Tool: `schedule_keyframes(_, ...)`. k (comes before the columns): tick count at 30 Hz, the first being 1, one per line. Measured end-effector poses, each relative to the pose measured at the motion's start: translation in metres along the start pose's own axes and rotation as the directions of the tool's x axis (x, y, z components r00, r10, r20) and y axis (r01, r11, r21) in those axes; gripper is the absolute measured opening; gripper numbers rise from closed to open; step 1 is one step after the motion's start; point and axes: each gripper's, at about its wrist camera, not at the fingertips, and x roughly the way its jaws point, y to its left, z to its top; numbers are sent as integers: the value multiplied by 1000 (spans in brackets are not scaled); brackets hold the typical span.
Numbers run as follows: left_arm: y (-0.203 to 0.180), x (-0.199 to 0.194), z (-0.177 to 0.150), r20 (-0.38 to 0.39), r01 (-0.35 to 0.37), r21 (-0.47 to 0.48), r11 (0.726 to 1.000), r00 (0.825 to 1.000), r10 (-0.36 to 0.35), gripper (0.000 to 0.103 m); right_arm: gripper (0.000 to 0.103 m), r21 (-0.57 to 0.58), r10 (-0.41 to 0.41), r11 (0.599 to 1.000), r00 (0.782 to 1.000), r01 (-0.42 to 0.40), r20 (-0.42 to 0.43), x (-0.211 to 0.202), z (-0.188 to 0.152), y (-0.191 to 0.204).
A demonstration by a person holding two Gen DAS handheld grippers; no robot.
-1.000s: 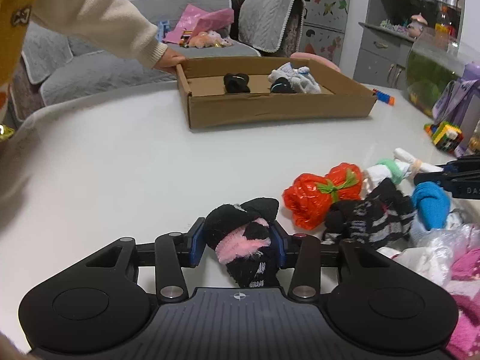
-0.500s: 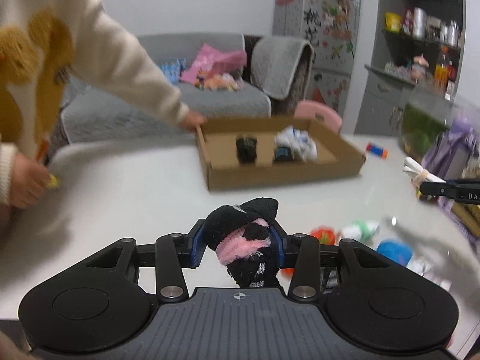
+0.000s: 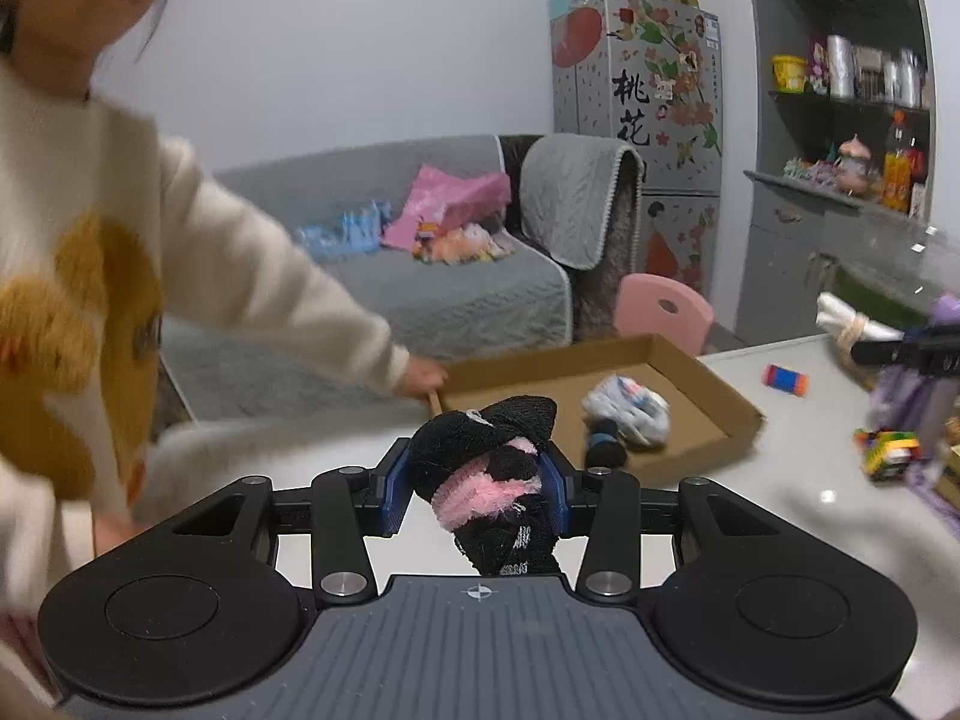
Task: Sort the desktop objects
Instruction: 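Carry both held socks over the cardboard box and open both grippers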
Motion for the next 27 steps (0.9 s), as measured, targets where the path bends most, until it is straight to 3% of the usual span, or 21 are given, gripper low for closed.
schedule_keyframes(7, -15, 48, 19, 19, -48, 80, 996, 999, 47, 50, 20, -58, 4, 998, 1000, -6, -22, 35, 22, 6)
schedule_keyframes(12, -18, 80, 20, 7, -52, 87, 995, 999, 52, 50, 20, -97, -1, 995, 998, -4, -55, 59, 26, 10)
schedule_keyframes(20, -20, 141, 10, -89, -30, 92, 995, 995, 39, 50, 20, -114, -23, 993, 991, 8, -133, 93, 26, 9)
schedule_keyframes(27, -17, 185, 0, -169, -28, 76, 997, 985, 41, 50, 20, -123, -61, 992, 971, 33, -230, 133, 9, 3)
